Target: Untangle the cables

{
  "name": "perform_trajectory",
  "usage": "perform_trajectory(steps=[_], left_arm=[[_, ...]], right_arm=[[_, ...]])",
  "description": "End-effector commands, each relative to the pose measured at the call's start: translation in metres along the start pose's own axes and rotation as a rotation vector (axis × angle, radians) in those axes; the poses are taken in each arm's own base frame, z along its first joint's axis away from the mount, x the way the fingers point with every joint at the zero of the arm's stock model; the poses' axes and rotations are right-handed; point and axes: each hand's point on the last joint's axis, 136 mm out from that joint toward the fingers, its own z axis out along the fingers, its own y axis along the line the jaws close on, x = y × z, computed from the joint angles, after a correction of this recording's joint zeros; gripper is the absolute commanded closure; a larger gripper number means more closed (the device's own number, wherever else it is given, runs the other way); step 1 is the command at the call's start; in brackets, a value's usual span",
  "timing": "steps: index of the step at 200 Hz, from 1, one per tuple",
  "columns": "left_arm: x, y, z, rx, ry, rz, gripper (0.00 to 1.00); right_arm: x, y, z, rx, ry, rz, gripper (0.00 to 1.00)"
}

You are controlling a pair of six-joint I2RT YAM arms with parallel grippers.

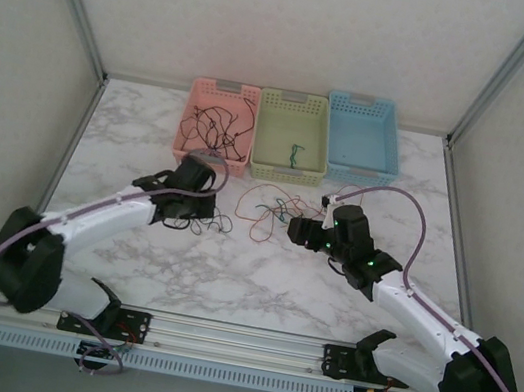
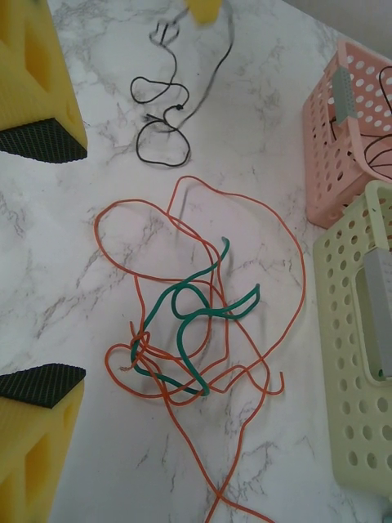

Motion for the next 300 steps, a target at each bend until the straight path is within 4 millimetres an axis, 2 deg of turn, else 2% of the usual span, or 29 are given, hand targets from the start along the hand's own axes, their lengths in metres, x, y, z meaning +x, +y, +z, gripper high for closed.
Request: perform_trajectory(steps=[1, 28, 48, 95, 114, 131, 153, 177, 209, 233, 255, 276, 300], left_arm=[[-0.024, -0.013, -0.056, 0.048, -0.081, 0.030, 1.00], [-0.048, -0.030, -0.128, 0.164, -0.199, 0.026, 1.00], [-0.061, -0.035, -0.170, 0.209, -0.273, 0.022, 1.00], [-0.088, -0.047, -0.245, 0.292, -0.400, 0.022, 1.00], [-0.095, -0.053, -0.254, 0.303, -0.410, 0.037, 1.00], [-0.092, -0.051, -0.240, 0.278, -0.376, 0.030, 1.00], [-0.072, -0.045, -0.200, 0.258, -0.289, -0.008, 1.00], [-0.035, -0.018, -0.143, 0.172, -0.187, -0.069, 1.00], [0.026, 0.026, -0.075, 0.025, -0.034, -0.155, 1.00], [0.056, 0.060, -0.053, -0.089, -0.002, -0.213, 1.00], [0.075, 0.071, -0.038, -0.112, 0.029, -0.257, 1.00], [0.086, 0.073, -0.025, -0.126, 0.067, -0.267, 0.84], [0.091, 0.077, -0.015, -0.148, 0.085, -0.266, 0.59]], right_arm=[[0.000, -0.005, 0.000, 0.020, -0.008, -0.001, 0.31], [-0.001, -0.004, 0.003, 0.015, -0.008, 0.000, 0.31], [-0.001, -0.004, 0.005, 0.010, -0.008, 0.005, 0.31], [0.001, -0.003, 0.006, 0.003, -0.003, 0.011, 0.31], [0.001, 0.001, 0.006, -0.018, -0.001, 0.010, 0.31], [0.002, 0.004, 0.006, -0.038, 0.007, 0.013, 0.32], [0.004, 0.005, 0.007, -0.049, 0.014, 0.019, 0.32], [0.007, 0.004, 0.009, -0.045, 0.021, 0.026, 0.32], [0.009, 0.002, 0.010, -0.040, 0.028, 0.024, 0.32], [0.010, 0.001, 0.012, -0.039, 0.028, 0.031, 0.32], [0.010, 0.002, 0.015, -0.043, 0.032, 0.037, 0.32], [0.011, 0.002, 0.016, -0.044, 0.033, 0.041, 0.32], [0.011, 0.002, 0.017, -0.045, 0.036, 0.046, 0.32]])
